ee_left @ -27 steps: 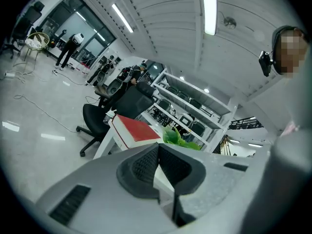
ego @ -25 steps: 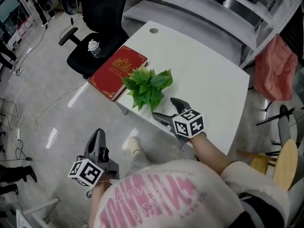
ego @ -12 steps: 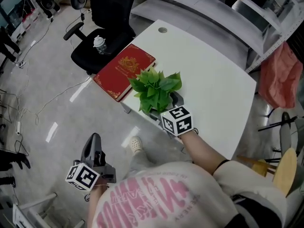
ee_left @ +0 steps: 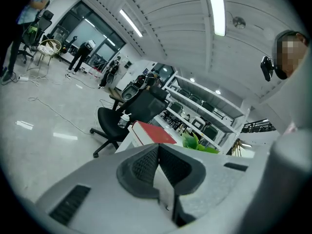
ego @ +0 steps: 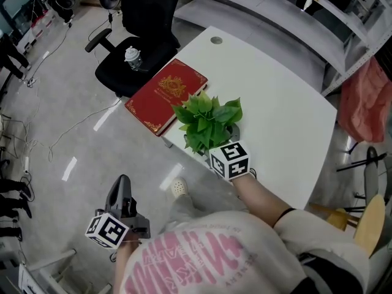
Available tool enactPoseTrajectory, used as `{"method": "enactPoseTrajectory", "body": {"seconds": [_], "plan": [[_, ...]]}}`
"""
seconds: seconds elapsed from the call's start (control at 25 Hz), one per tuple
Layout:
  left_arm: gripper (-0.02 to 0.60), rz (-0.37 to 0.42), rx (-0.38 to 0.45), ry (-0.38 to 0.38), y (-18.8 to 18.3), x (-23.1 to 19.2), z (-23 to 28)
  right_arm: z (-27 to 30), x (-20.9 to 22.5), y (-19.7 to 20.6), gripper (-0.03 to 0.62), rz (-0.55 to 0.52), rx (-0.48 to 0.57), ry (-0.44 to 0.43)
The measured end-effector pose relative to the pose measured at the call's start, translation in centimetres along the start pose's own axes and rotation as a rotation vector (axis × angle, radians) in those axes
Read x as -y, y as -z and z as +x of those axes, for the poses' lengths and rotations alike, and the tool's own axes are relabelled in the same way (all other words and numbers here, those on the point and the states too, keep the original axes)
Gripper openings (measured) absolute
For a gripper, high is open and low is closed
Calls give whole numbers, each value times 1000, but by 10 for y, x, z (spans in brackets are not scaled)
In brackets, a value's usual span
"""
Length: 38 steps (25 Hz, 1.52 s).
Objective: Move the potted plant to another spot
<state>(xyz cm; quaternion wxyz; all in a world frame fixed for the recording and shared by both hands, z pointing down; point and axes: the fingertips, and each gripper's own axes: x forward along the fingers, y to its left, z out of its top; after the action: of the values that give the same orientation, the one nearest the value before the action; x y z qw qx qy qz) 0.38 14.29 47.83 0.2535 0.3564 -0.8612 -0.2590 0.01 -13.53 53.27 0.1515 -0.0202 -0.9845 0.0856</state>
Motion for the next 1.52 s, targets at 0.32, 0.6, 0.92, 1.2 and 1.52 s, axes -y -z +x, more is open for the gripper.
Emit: {"method": "enactPoseTrajectory", "body": {"seconds": [0.32,0.6,0.92,1.2,1.52], "plan": [[3,-3,-4,17,-9,-3,9,5,1,-2,575,8,-27,19],[3,-13,3,51,-22,-7,25,7,-3,-16,566,-5,-16,10],[3,-17,-12,122,-61,-14,61,20,3,-75,566,36,64,51],[3,34,-7,222,-126,-4,102,24,4,-154,566,49,177,97],[3,57,16,302,-164,-4,129,13,2,-208,566,-2,288,166]]}}
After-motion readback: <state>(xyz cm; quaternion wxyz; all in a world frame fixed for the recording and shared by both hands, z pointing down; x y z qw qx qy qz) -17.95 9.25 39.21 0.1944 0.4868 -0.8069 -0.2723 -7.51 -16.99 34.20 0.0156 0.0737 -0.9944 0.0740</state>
